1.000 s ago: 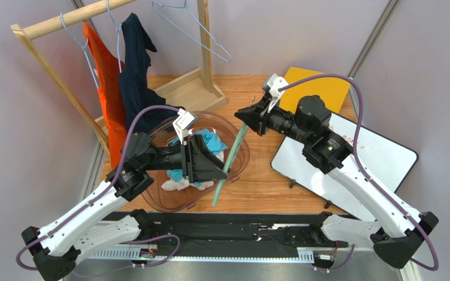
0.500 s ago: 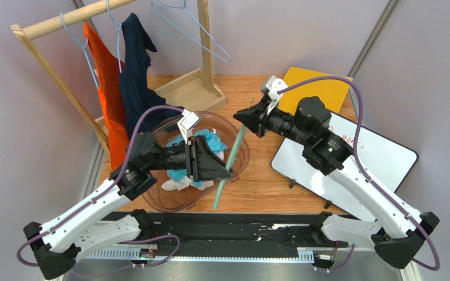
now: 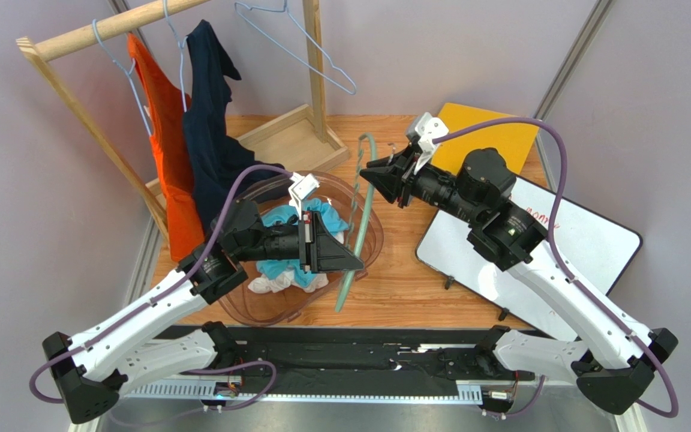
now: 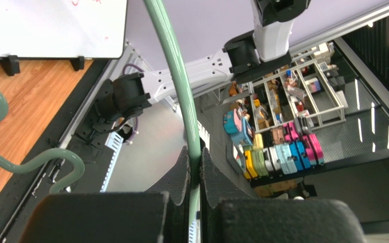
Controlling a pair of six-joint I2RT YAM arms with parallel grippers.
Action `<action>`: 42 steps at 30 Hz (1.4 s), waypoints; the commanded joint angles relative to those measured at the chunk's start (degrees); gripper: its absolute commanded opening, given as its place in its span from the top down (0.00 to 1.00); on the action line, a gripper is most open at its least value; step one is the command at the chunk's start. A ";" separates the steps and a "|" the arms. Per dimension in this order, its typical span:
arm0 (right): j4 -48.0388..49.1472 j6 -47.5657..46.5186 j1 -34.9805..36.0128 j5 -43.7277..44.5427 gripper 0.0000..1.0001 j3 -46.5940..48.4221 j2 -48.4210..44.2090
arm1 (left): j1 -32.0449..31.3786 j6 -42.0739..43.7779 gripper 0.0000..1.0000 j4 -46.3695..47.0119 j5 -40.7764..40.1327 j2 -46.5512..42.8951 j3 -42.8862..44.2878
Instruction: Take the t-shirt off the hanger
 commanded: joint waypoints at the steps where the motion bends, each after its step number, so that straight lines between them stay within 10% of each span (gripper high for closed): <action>1: -1.25 0.95 0.52 3.02 0.70 3.01 0.47 | -0.34 3.20 1.00 1.89 -3.29 -1.26 2.90; 8: -3.71 3.85 0.61 11.19 0.43 4.24 0.04 | -0.34 9.60 1.00 -8.55 -10.68 -1.17 5.26; 23: -1.70 6.22 0.34 29.92 0.38 0.38 -6.91 | 0.62 15.23 1.00 -19.21 -44.26 -13.12 3.07; 42: -0.46 5.70 0.34 31.68 0.37 -1.38 -9.98 | 32.70 2.60 1.00 5.04 -7.45 15.95 23.54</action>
